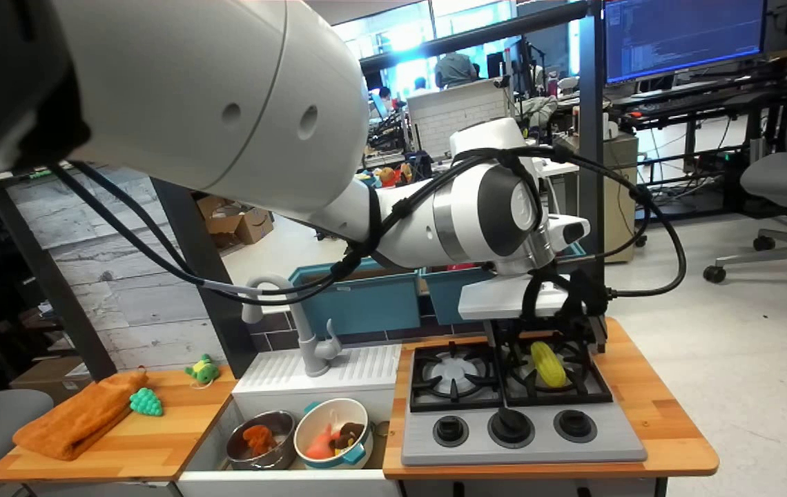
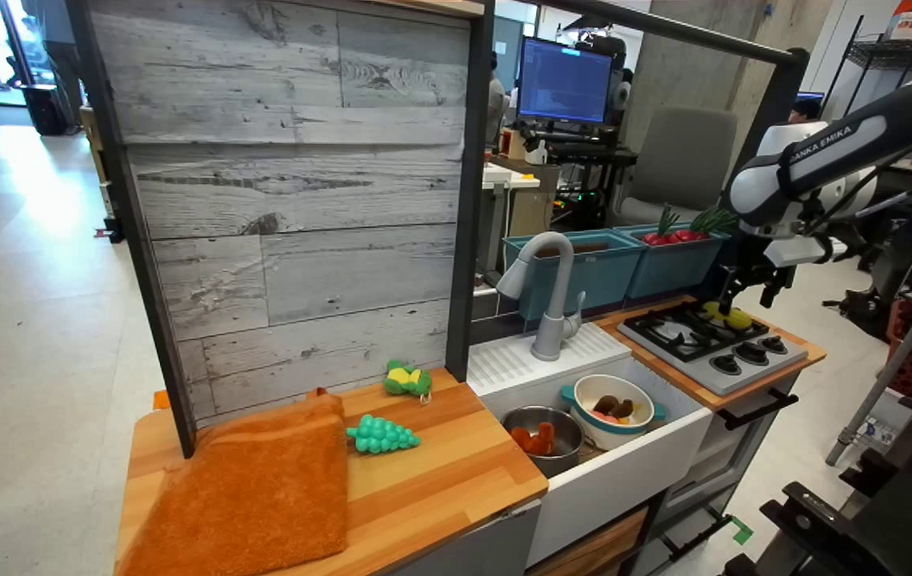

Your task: Pick up all the plush toys from the counter and on the stove and put them in the pots, then wipe the counter with the cloth

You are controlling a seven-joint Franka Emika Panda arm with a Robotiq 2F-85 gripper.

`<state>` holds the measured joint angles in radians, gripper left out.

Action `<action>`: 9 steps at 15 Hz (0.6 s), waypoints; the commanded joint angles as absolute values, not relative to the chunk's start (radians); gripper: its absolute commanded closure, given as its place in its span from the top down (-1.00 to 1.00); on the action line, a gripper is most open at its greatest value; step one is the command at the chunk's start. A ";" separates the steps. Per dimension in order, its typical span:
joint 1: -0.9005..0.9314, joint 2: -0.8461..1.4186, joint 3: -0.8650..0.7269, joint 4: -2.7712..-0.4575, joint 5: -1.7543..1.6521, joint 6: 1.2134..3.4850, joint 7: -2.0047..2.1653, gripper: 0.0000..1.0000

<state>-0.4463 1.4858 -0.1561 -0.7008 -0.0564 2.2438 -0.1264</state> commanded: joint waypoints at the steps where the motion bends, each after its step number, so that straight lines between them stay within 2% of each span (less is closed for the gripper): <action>1: -0.454 1.486 -0.150 -0.689 -0.049 2.232 -0.093 1.00; 3: -0.457 1.486 -0.147 -0.673 -0.040 2.192 -0.078 1.00; 9: -0.451 1.485 -0.160 -0.687 -0.056 2.263 -0.065 1.00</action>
